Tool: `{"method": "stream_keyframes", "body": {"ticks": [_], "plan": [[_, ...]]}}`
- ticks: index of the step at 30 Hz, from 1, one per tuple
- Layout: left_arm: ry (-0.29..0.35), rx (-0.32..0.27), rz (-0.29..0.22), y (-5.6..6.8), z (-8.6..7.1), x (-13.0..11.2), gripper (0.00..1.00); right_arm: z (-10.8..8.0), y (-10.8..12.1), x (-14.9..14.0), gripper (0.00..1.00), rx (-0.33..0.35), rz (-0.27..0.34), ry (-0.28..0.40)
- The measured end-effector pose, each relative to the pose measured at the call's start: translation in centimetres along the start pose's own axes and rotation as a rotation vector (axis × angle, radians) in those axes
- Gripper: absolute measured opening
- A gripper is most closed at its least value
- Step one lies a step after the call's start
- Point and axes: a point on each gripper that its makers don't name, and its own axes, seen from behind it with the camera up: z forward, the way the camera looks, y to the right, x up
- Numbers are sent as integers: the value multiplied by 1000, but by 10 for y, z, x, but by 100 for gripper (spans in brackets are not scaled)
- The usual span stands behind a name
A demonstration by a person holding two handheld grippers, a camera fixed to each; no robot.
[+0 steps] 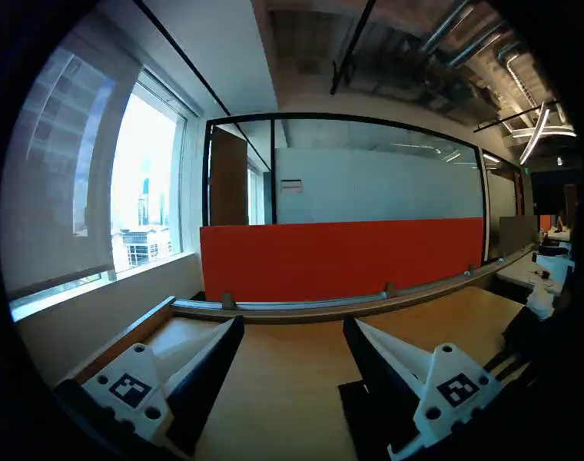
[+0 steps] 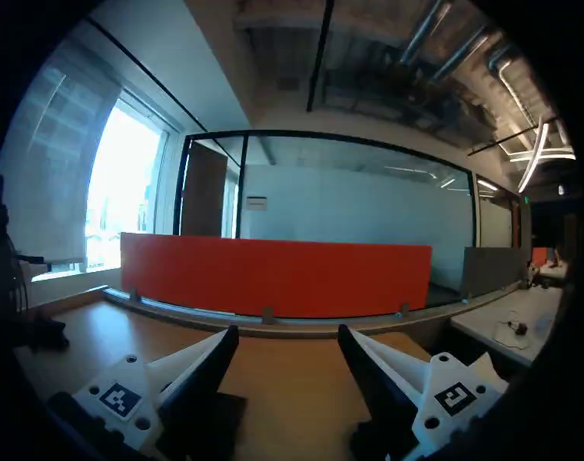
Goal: Fold towel
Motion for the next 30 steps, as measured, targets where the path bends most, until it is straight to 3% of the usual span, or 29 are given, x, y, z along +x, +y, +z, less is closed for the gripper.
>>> {"method": "stream_keyframes", "body": {"ticks": [6,18,24,30], "plan": [[-43,-83,20,18,-1,5,96,1,-11,6,100,54,-38,-45],[-125,-239,42,45,1,12,96,5,-54,3,100,268,-111,-160],[-171,-281,64,52,2,-2,96,6,-67,-7,100,333,-128,-217],[-233,-311,84,59,-1,-32,96,0,-80,-30,100,386,-154,-281]]}}
